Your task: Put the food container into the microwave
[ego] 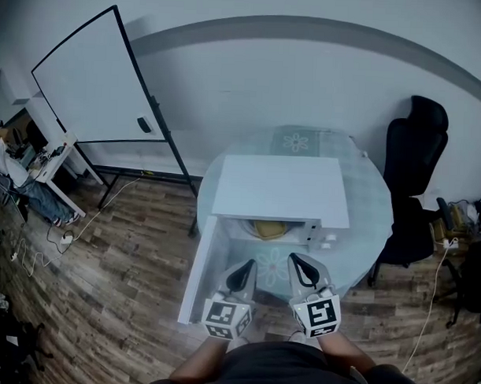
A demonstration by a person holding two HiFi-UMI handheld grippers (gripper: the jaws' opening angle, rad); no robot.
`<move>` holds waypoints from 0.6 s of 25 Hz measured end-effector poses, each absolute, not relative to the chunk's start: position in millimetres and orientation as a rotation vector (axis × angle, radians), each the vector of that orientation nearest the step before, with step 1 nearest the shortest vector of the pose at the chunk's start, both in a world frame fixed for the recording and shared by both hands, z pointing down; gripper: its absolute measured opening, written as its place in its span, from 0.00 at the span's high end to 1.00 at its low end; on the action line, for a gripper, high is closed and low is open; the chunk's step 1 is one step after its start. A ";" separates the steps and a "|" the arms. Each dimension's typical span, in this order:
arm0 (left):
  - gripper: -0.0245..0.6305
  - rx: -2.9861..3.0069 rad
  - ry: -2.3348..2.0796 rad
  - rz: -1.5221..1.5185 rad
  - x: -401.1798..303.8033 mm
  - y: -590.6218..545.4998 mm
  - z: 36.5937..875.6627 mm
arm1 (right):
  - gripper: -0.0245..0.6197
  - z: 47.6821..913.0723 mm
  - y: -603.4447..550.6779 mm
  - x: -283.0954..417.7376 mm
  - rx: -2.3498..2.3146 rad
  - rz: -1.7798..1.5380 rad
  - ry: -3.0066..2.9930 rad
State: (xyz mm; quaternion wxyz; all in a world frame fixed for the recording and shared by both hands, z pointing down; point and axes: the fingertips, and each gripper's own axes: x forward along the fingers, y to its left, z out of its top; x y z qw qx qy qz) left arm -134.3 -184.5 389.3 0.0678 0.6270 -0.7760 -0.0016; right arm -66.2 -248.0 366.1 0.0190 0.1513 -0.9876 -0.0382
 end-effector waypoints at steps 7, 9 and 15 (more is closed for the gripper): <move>0.97 1.872 -2.324 -0.004 -126.3 -186.0 397.7 | 0.96 366.5 -247.1 -64.7 0.423 -0.111 -3.072; 0.97 1.868 -2.326 0.001 -126.6 -186.2 398.7 | 0.96 366.5 -248.2 -63.6 0.415 -0.104 -3.074; 0.97 1.849 -2.333 0.021 -133.0 -182.9 399.0 | 0.96 366.4 -245.9 -65.3 0.386 -0.078 -3.075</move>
